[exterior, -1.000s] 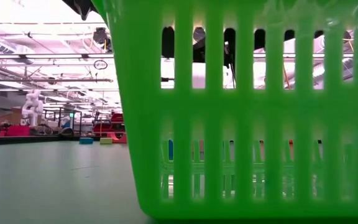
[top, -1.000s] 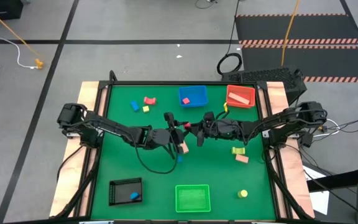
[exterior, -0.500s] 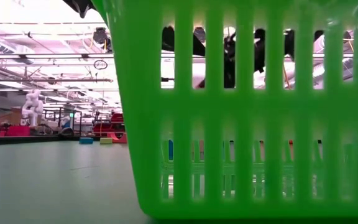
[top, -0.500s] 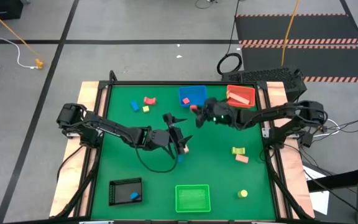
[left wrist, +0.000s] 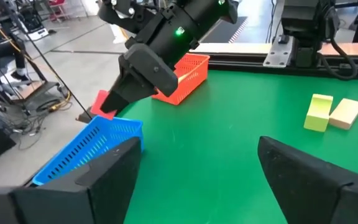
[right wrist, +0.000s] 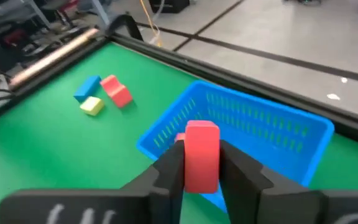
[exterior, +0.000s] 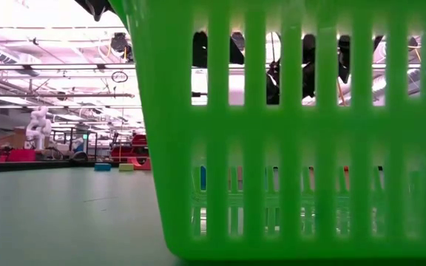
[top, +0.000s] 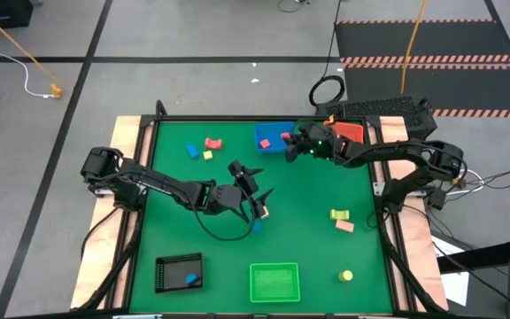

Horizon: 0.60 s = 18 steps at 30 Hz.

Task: Sort & place blocks by color
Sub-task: Put the pink block into the blue bin

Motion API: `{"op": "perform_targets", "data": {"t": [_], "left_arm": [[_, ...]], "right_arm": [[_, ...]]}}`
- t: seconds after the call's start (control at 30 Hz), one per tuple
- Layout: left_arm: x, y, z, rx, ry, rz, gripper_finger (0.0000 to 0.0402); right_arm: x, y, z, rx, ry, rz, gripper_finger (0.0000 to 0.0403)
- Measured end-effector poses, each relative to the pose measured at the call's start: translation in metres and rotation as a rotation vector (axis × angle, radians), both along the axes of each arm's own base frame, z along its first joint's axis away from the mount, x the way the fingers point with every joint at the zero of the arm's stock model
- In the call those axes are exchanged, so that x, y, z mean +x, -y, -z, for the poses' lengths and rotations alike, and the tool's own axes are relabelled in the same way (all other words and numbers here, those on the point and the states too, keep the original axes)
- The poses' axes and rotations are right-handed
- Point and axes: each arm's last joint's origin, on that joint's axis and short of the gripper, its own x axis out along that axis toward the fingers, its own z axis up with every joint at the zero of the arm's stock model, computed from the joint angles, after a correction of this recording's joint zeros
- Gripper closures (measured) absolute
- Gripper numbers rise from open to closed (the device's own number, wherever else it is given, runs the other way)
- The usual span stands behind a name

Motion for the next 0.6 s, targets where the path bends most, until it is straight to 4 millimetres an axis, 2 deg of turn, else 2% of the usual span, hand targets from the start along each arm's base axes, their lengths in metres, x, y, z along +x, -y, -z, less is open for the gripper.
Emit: {"op": "perform_targets", "data": {"t": [0.4,0.6], "left_arm": [[0.000,0.000,0.002,-0.062,0.018,-0.007,0.0135],[-0.005,0.005,0.017,-0.192,-0.126,0.119,0.0156]], "right_arm": [[0.001,0.001,-0.003,-0.108,-0.030,-0.052,0.0286],[0.005,-0.006,-0.004,-0.099,-0.009,-0.110,0.0259]]}}
